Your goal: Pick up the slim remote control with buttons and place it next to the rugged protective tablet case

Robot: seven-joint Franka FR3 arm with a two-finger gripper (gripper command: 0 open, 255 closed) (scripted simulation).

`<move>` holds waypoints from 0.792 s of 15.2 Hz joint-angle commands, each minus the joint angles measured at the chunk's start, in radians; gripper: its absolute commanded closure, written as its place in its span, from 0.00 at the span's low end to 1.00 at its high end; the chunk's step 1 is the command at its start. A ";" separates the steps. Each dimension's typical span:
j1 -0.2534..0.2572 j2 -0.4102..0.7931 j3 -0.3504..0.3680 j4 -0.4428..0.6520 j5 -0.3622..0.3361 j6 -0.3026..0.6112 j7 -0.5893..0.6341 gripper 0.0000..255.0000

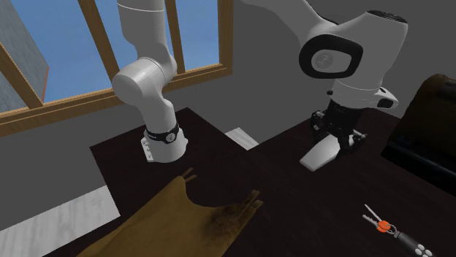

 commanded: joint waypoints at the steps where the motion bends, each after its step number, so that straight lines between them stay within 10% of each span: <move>1: 0.000 0.000 0.000 0.000 0.000 0.001 0.000 1.00; 3: 0.000 0.000 0.000 0.000 0.000 0.001 0.000 1.00; 4: 0.000 0.000 0.000 0.000 0.000 0.001 0.000 0.00; 12: 0.001 -0.051 -0.002 0.041 -0.007 -0.092 0.005 0.00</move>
